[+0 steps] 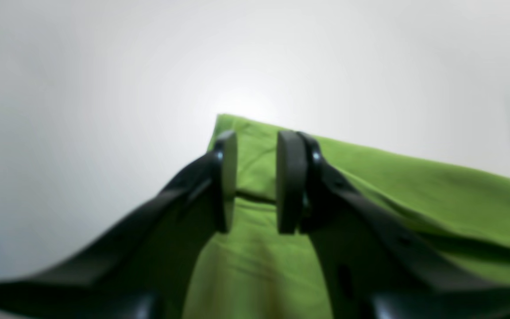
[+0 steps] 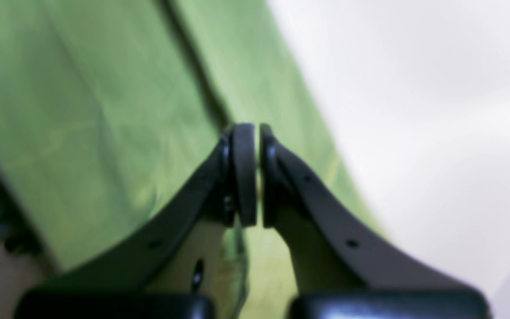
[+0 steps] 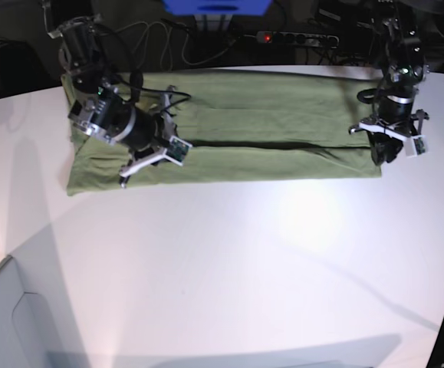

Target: Fold the T-shirt properly

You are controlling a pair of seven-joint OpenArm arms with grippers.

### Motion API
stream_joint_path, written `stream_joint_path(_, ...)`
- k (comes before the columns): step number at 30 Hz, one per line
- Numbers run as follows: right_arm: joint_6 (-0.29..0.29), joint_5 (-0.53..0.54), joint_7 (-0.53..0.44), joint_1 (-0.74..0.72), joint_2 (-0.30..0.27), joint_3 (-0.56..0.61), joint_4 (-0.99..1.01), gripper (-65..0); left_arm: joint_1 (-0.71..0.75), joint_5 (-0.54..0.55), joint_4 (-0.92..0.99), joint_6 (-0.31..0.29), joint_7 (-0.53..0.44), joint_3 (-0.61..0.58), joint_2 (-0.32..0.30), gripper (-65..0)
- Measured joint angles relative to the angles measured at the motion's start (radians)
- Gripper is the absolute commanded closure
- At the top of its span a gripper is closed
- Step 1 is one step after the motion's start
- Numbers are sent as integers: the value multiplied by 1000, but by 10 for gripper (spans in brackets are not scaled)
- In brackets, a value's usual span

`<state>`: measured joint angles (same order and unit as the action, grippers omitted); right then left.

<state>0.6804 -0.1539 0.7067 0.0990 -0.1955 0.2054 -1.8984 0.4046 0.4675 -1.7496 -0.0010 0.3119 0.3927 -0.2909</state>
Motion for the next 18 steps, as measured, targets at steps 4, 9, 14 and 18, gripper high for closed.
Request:
stream_joint_path(4,0,-1,-5,-80,78,53,92,0,67,-6,-32,13,2,86,9,-151)
stream_joint_path(9,0,3,-11,-197,200,79,255,0,118,3,-39,0,0,168,10,-151)
stream_joint_path(14,0,-7,-7,-300,297,78,465,0,164,0,-40,5,8,201,14,-151)
stream_joint_path(18,0,-3,-13,-325,318,86,520,0,154,4,-51,4,8,200,43,-152)
